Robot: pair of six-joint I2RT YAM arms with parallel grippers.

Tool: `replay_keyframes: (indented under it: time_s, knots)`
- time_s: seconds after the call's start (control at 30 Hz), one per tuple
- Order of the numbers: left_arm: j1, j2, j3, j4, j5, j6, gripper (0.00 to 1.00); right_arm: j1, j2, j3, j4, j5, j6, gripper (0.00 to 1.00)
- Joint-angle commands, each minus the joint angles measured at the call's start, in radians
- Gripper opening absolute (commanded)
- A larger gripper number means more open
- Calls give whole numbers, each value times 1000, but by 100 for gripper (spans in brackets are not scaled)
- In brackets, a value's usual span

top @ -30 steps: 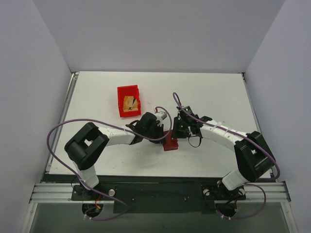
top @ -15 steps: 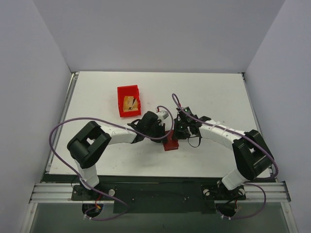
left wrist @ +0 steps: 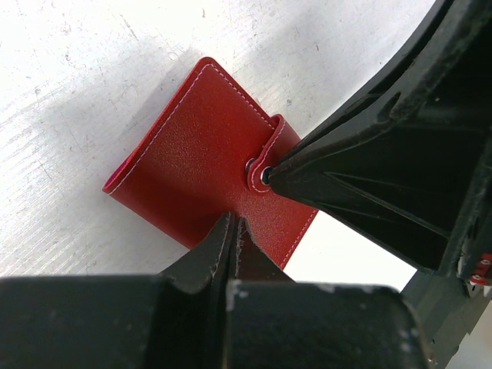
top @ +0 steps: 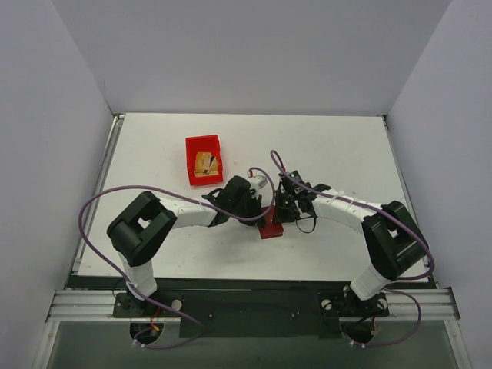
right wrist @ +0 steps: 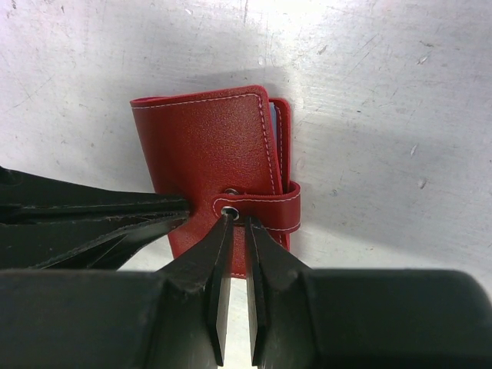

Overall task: Put the credit cards into the card holder
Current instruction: Close the card holder at the center of the board.

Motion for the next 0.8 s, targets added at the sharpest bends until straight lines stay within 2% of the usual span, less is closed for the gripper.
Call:
replay_keyframes:
  time_s: [0.0, 0.77]
  knots:
    - [-5, 8, 33, 18, 10, 16, 0, -9, 0, 17, -14, 4, -7, 8]
    - [-6, 8, 39, 10, 12, 21, 0, -14, 36, 51, -5, -6, -7, 9]
